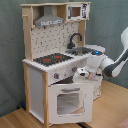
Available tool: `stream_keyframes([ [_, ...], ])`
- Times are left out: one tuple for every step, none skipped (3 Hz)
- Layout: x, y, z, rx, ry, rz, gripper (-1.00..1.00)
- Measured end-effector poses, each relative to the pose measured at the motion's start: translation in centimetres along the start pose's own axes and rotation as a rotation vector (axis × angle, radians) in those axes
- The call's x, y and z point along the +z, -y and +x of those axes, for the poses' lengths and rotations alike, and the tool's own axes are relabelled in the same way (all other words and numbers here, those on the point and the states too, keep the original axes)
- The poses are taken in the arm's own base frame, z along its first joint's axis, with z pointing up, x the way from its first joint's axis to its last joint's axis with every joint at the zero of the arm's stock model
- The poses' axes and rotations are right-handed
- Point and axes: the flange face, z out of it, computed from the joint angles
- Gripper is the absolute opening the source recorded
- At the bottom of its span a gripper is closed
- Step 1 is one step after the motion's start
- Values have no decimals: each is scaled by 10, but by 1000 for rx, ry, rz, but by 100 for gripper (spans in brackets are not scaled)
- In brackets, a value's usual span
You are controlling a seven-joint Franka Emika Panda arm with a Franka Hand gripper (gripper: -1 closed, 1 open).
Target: Play with the kitchen
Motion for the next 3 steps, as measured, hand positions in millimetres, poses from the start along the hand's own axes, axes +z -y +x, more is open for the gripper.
stream_keyframes([
  [2,8,13,45,-30,20,-100],
  [3,19,27,96,-52,38,-100],
  [3,35,46,156,-70,42,-100],
])
